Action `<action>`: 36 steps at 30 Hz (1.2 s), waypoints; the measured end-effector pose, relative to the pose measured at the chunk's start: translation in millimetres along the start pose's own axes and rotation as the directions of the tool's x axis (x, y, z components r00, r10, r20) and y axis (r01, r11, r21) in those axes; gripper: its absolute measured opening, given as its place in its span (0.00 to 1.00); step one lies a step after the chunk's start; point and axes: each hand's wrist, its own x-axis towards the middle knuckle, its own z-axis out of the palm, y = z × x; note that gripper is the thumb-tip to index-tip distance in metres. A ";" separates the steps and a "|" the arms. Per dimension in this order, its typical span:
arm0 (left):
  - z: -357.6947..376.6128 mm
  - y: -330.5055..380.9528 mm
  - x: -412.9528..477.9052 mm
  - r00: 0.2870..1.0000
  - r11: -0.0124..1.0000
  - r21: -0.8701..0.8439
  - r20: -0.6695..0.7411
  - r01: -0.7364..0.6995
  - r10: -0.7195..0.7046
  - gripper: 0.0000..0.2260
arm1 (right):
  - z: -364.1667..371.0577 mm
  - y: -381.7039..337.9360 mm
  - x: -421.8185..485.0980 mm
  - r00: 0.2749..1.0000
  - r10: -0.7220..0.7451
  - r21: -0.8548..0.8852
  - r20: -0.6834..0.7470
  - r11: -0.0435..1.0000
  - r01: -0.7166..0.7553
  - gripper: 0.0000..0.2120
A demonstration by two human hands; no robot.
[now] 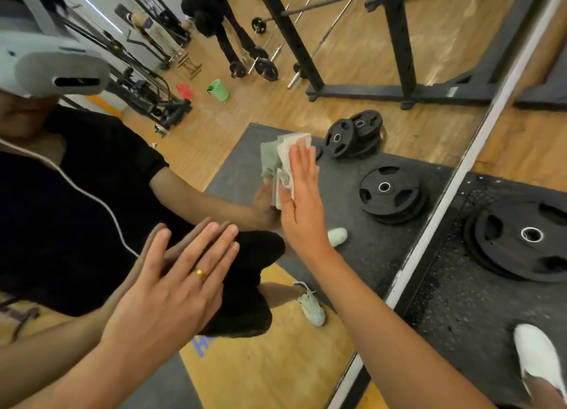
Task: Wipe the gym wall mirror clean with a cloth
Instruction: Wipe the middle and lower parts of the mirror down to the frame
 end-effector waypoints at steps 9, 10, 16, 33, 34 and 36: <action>-40.0 11.6 27.7 1.000 0.980 -0.201 -0.005 -0.016 0.015 0.30 | -31.6 109.8 -44.4 0.805 0.566 0.053 -0.180 0.822 -0.566 0.26; -45.3 13.2 41.3 1.000 0.979 -0.204 -0.020 -0.021 0.017 0.31 | -38.0 122.4 -57.3 0.736 0.655 0.071 -0.170 0.753 -0.654 0.26; -35.1 -13.9 130.9 0.997 0.998 -0.056 -0.077 -0.006 0.002 0.30 | -59.5 157.5 -81.0 0.628 0.770 0.042 -0.114 0.636 -0.771 0.25; -16.6 -18.1 151.8 0.991 0.999 0.007 -0.126 -0.039 0.040 0.30 | -32.8 41.1 7.2 0.958 0.259 0.173 -0.121 0.956 -0.237 0.26; -16.0 -18.1 151.7 0.992 0.999 0.001 -0.122 -0.042 0.042 0.30 | -33.8 44.5 5.8 0.974 0.202 0.123 -0.099 0.974 -0.190 0.27; -14.3 -18.5 150.8 0.993 0.999 0.006 -0.110 -0.046 0.046 0.30 | -39.1 69.1 1.5 0.982 0.167 -0.001 -0.086 0.986 -0.168 0.30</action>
